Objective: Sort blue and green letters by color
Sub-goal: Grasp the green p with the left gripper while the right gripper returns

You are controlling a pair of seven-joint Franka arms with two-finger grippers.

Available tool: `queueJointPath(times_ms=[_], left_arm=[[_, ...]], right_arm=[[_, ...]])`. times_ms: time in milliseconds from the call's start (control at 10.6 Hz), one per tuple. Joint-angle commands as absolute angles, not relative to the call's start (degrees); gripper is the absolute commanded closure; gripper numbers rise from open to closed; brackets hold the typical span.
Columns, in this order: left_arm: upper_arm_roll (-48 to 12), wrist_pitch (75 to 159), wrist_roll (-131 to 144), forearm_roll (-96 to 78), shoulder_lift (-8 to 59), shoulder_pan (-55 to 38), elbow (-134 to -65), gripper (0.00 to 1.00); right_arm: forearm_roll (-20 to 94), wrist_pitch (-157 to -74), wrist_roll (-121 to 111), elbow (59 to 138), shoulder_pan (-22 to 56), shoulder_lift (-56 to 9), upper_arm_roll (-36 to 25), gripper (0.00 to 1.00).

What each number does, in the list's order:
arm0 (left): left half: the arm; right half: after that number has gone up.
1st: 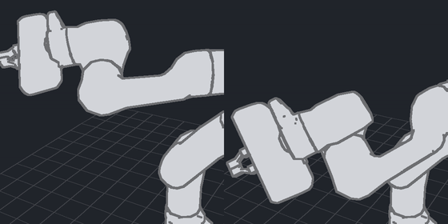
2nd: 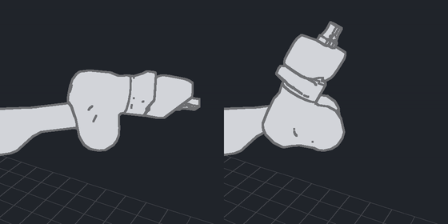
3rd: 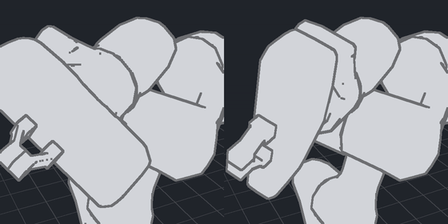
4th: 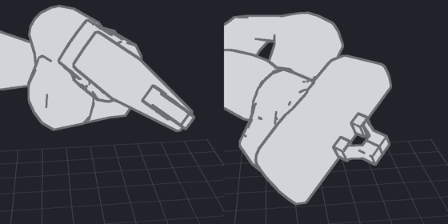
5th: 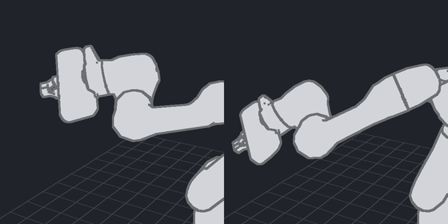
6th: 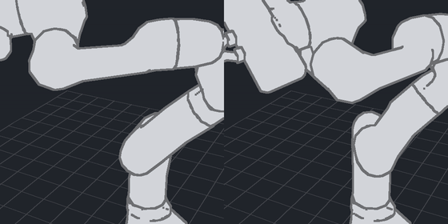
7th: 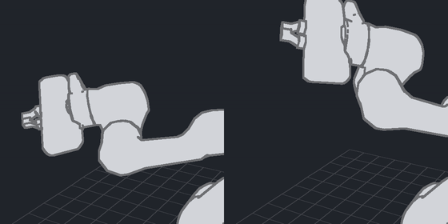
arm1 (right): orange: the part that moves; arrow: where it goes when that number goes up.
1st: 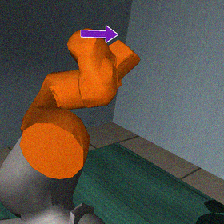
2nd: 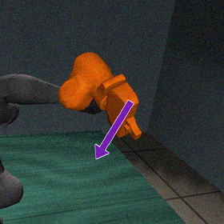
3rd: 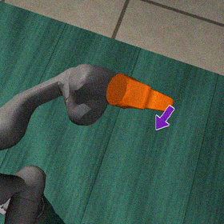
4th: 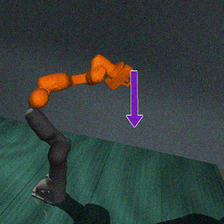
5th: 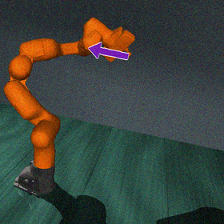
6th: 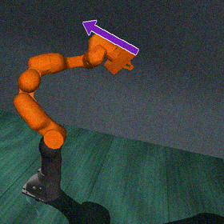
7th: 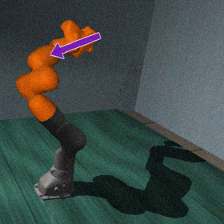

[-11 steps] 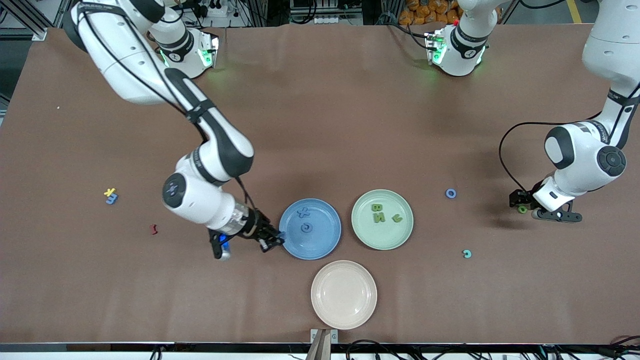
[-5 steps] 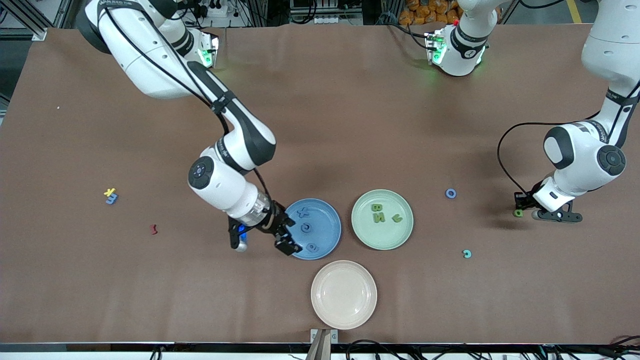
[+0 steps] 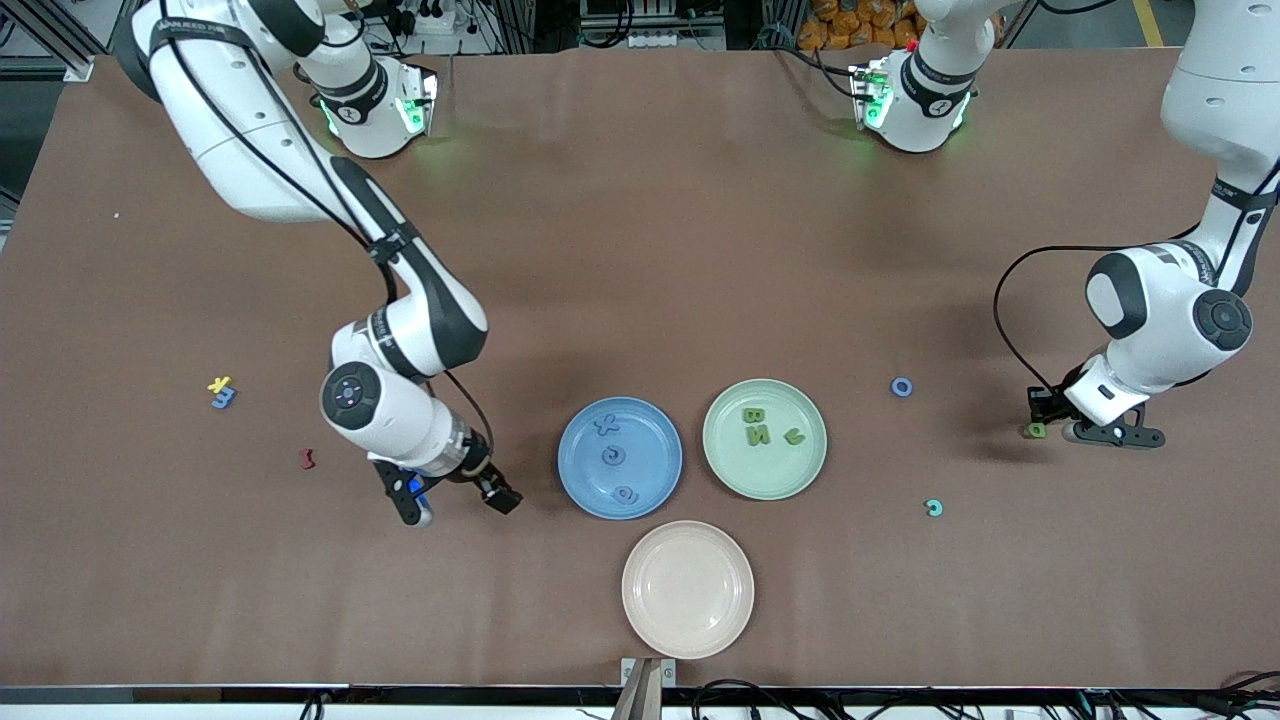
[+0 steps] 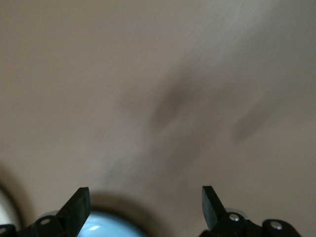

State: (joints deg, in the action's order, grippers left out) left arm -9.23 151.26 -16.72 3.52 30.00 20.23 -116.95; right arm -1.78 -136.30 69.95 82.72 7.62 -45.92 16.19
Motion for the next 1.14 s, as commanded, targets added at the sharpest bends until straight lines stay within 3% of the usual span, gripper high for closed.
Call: queueJointPath(times_ms=[0, 284, 473, 662, 1041], left_arm=[[-9.1, 150.3, -8.7, 1.9, 26.6, 14.3, -117.1, 1.0], [-9.1, 148.0, 5.3, 1.9, 26.3, 5.9, -114.7, 1.0], [-8.6, 147.4, 14.9, 1.8, 26.5, 0.0, -113.0, 1.0], [-8.6, 145.3, 23.9, 0.2, 26.8, -5.5, -110.2, 1.0], [-8.1, 144.1, 39.3, -3.1, 28.0, -14.8, -106.2, 1.0]], right_arm=[[-3.3, -136.0, 55.1, 96.9, -0.5, -36.2, 16.8, 0.0], [-5.4, -136.0, 39.9, 107.2, -8.2, -30.2, 16.7, 0.0], [-14.5, -136.3, 39.0, 113.0, -12.0, -27.0, 16.7, 0.0], [-21.2, -137.1, 37.4, 116.4, -17.1, -26.2, 16.9, 0.0], [-21.4, -144.7, 23.2, 121.3, -27.6, -26.7, 16.9, 0.0]])
